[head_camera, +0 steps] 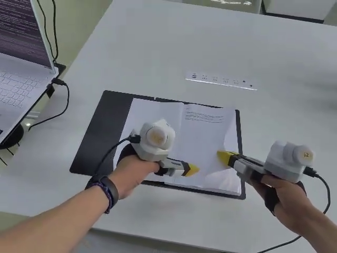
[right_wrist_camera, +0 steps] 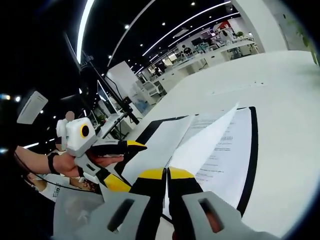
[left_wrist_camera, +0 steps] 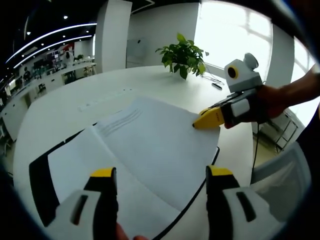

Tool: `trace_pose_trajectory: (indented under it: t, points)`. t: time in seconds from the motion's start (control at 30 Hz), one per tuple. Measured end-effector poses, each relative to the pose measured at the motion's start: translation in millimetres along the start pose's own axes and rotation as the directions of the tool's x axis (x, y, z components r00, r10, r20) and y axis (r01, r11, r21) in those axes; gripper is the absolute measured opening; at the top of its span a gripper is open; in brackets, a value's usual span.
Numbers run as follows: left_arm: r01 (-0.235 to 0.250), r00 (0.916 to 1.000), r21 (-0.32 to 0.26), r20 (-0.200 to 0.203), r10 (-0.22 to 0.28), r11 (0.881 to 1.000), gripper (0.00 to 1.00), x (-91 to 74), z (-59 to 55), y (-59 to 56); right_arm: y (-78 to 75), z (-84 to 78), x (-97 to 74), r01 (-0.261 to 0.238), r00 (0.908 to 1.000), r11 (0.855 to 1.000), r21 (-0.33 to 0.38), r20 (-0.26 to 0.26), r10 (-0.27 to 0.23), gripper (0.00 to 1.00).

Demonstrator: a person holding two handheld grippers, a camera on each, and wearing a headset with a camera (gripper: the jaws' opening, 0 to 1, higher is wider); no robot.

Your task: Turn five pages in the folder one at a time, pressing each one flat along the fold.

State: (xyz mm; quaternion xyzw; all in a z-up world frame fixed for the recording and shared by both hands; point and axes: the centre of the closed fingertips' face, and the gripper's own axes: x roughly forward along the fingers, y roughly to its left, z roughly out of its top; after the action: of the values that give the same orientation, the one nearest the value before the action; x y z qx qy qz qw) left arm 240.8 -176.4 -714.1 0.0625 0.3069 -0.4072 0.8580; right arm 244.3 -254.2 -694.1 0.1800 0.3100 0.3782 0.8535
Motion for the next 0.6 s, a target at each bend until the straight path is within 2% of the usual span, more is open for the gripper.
trace_pose_trajectory:
  t: [0.13, 0.3, 0.6]
  points:
    - [-0.01, 0.9999, -0.001, 0.009, 0.01, 1.0, 0.72, -8.6, -0.2, 4.7, 5.2, 0.7, 4.7, -0.006, 1.0, 1.0, -0.007, 0.0, 0.006, 0.0]
    - [-0.033, 0.9992, -0.017, 0.023, 0.033, 0.999, 0.72, -21.4, -2.8, 16.0, 15.2, 3.8, 12.1, -0.019, 0.9998, 1.0, -0.013, 0.003, 0.019, 0.0]
    - [-0.075, 0.9963, -0.031, 0.04, 0.076, 0.997, 0.72, -48.7, -9.5, 35.5, 39.2, 9.1, 31.4, -0.055, 0.9985, 0.998, -0.036, 0.005, 0.055, 0.0]
